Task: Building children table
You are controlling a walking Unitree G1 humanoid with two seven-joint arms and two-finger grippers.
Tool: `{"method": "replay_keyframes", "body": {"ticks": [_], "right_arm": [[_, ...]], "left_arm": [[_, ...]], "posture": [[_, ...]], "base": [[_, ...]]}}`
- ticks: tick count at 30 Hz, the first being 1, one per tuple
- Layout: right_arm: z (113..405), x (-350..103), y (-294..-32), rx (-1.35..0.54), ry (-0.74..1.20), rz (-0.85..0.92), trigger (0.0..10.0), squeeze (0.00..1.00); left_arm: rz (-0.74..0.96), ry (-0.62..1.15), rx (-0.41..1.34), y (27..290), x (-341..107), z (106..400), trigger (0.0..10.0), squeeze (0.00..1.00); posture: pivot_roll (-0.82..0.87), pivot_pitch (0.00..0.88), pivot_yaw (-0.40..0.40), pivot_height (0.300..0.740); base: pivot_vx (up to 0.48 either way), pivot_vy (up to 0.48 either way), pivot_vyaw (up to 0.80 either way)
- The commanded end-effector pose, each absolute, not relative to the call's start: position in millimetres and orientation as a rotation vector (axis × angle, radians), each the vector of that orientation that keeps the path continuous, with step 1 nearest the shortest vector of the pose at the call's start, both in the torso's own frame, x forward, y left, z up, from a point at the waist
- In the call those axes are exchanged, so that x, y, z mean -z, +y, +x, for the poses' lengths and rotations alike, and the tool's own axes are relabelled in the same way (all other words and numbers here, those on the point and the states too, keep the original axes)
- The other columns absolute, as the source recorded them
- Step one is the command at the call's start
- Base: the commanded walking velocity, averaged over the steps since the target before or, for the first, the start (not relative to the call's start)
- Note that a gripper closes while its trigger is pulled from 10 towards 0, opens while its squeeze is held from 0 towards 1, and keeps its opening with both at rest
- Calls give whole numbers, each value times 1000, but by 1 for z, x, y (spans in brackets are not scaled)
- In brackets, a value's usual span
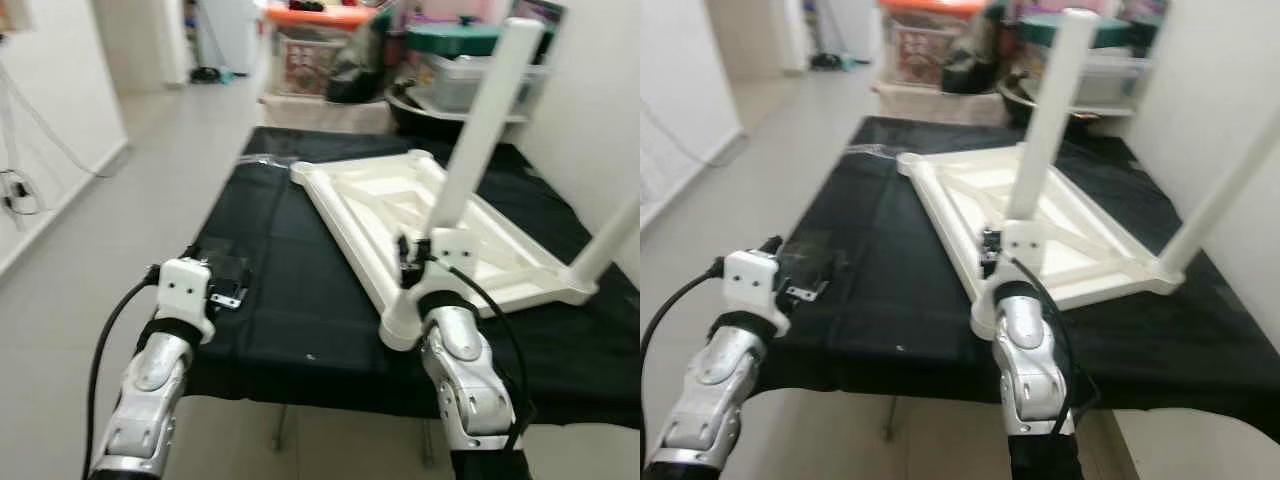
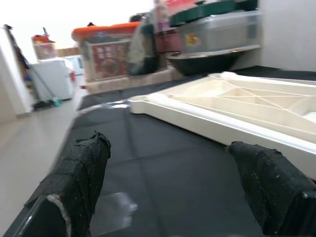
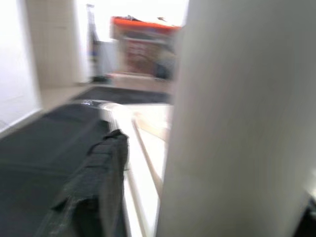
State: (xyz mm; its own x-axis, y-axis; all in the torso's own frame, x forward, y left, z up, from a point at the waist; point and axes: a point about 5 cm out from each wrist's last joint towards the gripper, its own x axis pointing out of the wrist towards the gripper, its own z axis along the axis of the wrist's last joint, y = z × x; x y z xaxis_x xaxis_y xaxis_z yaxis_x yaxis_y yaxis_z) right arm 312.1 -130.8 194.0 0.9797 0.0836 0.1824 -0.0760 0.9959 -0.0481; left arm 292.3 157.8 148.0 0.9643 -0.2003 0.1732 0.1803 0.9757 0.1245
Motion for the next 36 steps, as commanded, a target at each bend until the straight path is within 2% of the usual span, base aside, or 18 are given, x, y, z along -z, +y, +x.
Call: {"method": "replay_keyframes", "body": {"ticks": [1,3,4,5,7,8,9,10,11,17,20,22,26,28,30,31,35,36], "right_arm": [[318,-206,-127,-198,-202,-14,10000,0],[318,-206,-127,-198,-202,-14,10000,0],[318,-211,-124,-324,-186,21,10000,0],[318,-211,-124,-324,-186,21,10000,0],[304,-216,-121,-701,-187,24,10000,0],[304,-216,-121,-701,-187,24,10000,0],[295,-209,-123,-892,-163,-42,10000,0],[295,-204,-124,-919,-147,-72,10000,0],[301,-196,-125,-915,-104,-71,0,0],[321,-172,-128,-819,41,-100,0,0],[350,-156,-144,-376,171,-65,0,0],[354,-148,-158,-129,205,13,0,0],[354,-146,-162,-67,208,35,0,0],[342,-135,-172,202,234,113,0,0],[342,-135,-172,202,234,113,0,0],[332,-131,-174,303,241,128,0,0],[316,-126,-155,290,282,139,0,0],[315,-132,-147,223,242,100,10000,0]], "left_arm": [[112,-165,187,161,-146,293,10000,0],[112,-165,187,161,-146,293,10000,0],[114,-161,182,163,-145,292,10000,0],[114,-161,182,163,-145,292,10000,0],[111,-153,178,163,-142,292,10000,0],[111,-153,178,163,-142,292,10000,0],[108,-154,182,162,-143,293,10000,0],[109,-155,184,162,-143,294,10000,0],[108,-154,184,162,-142,295,10000,0],[105,-155,188,159,-143,296,10000,0],[108,-150,203,159,-141,292,10000,0],[114,-140,204,160,-138,292,10000,0],[115,-138,203,160,-138,293,10000,0],[118,-143,215,159,-140,295,10000,0],[118,-143,215,159,-140,295,10000,0],[120,-143,216,159,-140,295,10000,0],[119,-141,228,156,-140,296,10000,0],[117,-140,232,154,-140,296,10000,0]], "posture": [[127,0,-80,740],[127,0,-80,740],[127,0,-81,740],[127,0,-81,740],[128,0,-83,740],[128,0,-83,740],[133,0,-90,740],[131,0,-90,740],[133,0,-91,740],[146,0,-93,740],[149,0,-88,740],[147,0,-82,740],[147,0,-82,740],[141,0,-74,740],[141,0,-74,740],[136,0,-68,740],[135,0,-64,740],[135,0,-65,740]], "base": [[0,0,0],[0,0,0],[0,0,0],[0,0,0],[0,0,0],[0,0,0],[0,0,0],[0,0,0],[0,0,0],[0,0,0],[0,0,0],[0,0,0],[0,0,0],[0,0,0],[0,0,0],[0,0,0],[0,0,0],[0,0,0]]}}
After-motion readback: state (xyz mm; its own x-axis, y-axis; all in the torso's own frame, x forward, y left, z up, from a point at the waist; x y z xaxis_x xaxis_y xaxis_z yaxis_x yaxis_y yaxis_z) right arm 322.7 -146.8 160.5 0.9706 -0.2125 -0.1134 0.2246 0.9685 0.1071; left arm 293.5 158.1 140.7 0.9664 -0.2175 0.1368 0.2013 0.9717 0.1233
